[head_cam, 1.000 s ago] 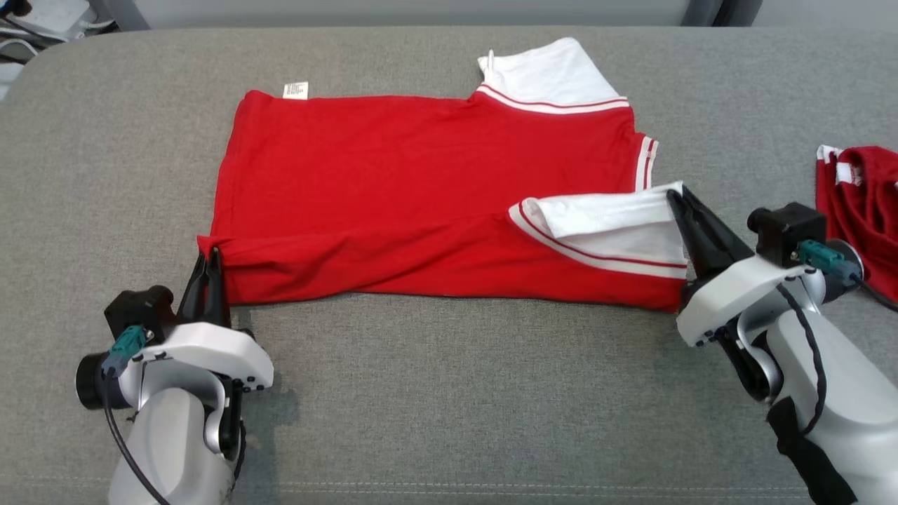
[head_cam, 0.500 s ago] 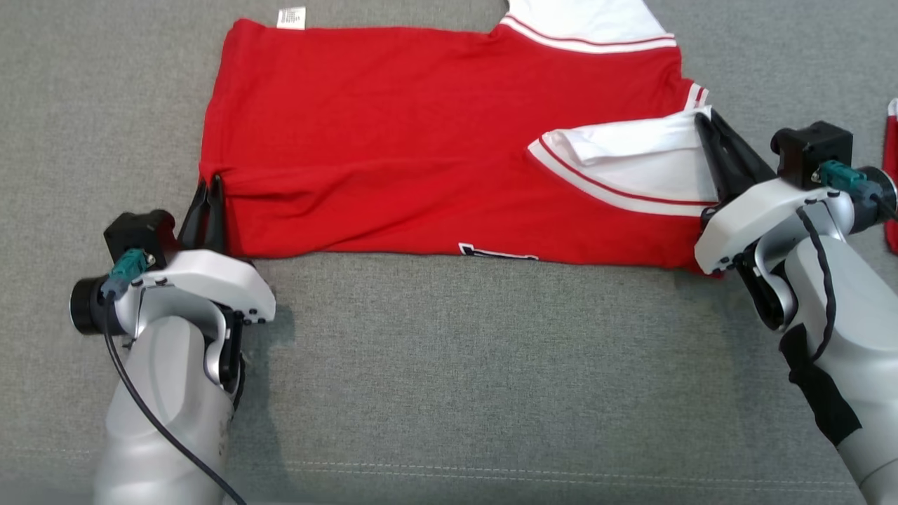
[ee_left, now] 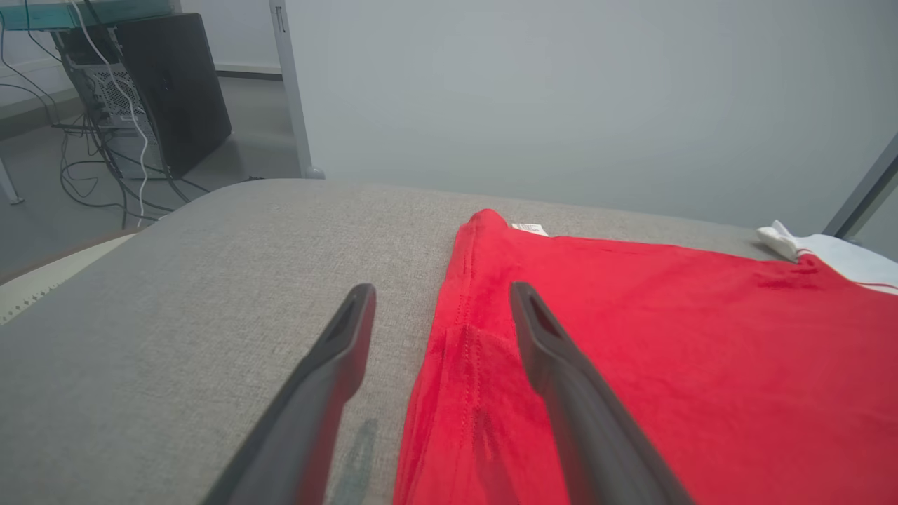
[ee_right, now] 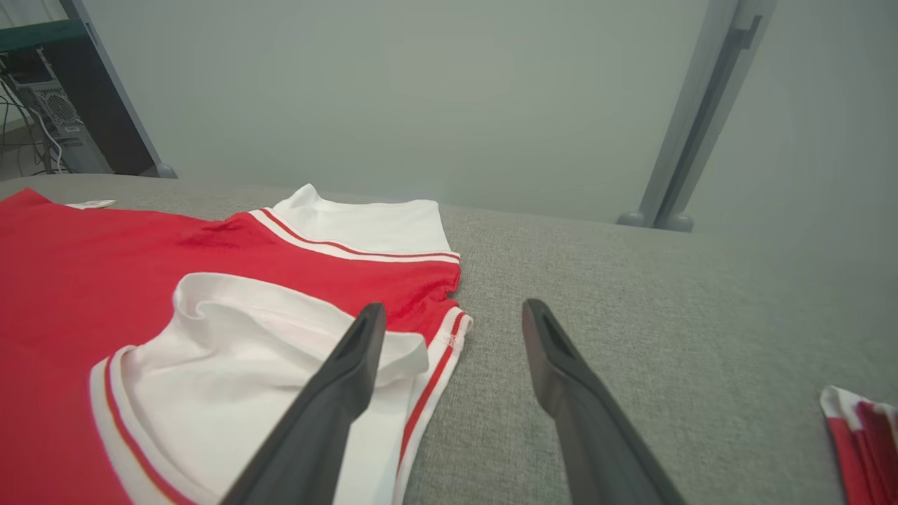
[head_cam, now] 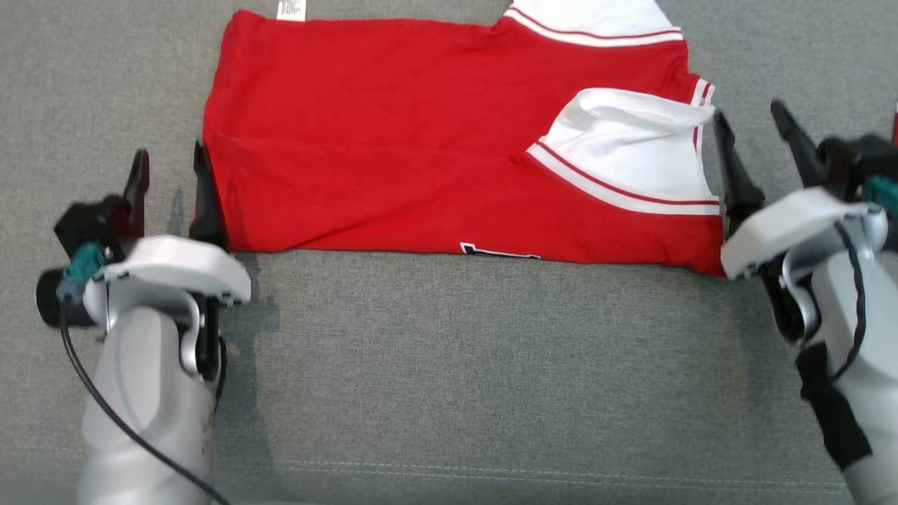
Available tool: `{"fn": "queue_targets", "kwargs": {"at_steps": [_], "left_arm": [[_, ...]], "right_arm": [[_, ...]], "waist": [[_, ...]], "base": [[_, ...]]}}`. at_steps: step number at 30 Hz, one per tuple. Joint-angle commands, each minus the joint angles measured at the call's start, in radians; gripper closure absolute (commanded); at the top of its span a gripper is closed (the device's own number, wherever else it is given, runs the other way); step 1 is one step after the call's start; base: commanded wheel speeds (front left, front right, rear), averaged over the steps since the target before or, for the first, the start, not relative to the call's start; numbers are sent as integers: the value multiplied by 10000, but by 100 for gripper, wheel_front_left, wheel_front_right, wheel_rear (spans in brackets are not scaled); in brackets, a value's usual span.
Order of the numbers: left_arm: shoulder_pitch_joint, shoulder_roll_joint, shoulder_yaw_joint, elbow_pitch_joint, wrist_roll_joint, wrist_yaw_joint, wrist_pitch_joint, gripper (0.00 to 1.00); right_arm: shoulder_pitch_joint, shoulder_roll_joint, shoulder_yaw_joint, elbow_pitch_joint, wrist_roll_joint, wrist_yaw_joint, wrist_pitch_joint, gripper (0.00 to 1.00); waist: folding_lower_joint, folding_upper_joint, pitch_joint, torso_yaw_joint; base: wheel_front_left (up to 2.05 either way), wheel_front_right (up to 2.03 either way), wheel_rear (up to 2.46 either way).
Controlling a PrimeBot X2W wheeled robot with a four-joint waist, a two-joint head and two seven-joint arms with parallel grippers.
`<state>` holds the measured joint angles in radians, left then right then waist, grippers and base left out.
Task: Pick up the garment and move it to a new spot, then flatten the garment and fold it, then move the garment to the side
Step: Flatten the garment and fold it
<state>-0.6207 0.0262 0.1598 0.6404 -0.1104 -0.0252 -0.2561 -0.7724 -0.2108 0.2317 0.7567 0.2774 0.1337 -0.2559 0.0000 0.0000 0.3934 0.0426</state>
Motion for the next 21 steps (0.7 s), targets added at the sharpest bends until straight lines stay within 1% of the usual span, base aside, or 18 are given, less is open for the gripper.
{"fn": "queue_targets", "kwargs": {"at_steps": [1,4,8,11,16,21], "left_arm": [[456,306,278,-307,-71,38,-57,0],[1106,267,252,-499,-135,-34,-57,0],[1845,247,78,-522,-490,-110,-57,0],[2255,244,-251,-622,-789,-52,-57,0],[2700,243,-770,-798,-1177,116,-57,0],[2820,242,-1076,-879,-1349,215,-57,0]], "right_arm": [[611,97,15,-407,-109,-30,-59,0],[1502,185,-149,-938,-26,-30,-59,0],[2581,275,146,-1445,187,-30,-59,0],[3118,330,447,-1726,385,-30,-59,0],[3595,345,843,-1679,684,-30,-59,0],[3593,349,812,-1430,777,-30,-59,0]], "waist": [[0,0,-219,-28],[0,0,-546,-54],[0,0,-927,-113],[0,0,-1084,-151],[0,0,-1179,-145],[0,0,-1173,-20]], "base": [[0,0,0],[0,0,0],[0,0,0],[0,0,0],[0,0,0],[0,0,0]]}}
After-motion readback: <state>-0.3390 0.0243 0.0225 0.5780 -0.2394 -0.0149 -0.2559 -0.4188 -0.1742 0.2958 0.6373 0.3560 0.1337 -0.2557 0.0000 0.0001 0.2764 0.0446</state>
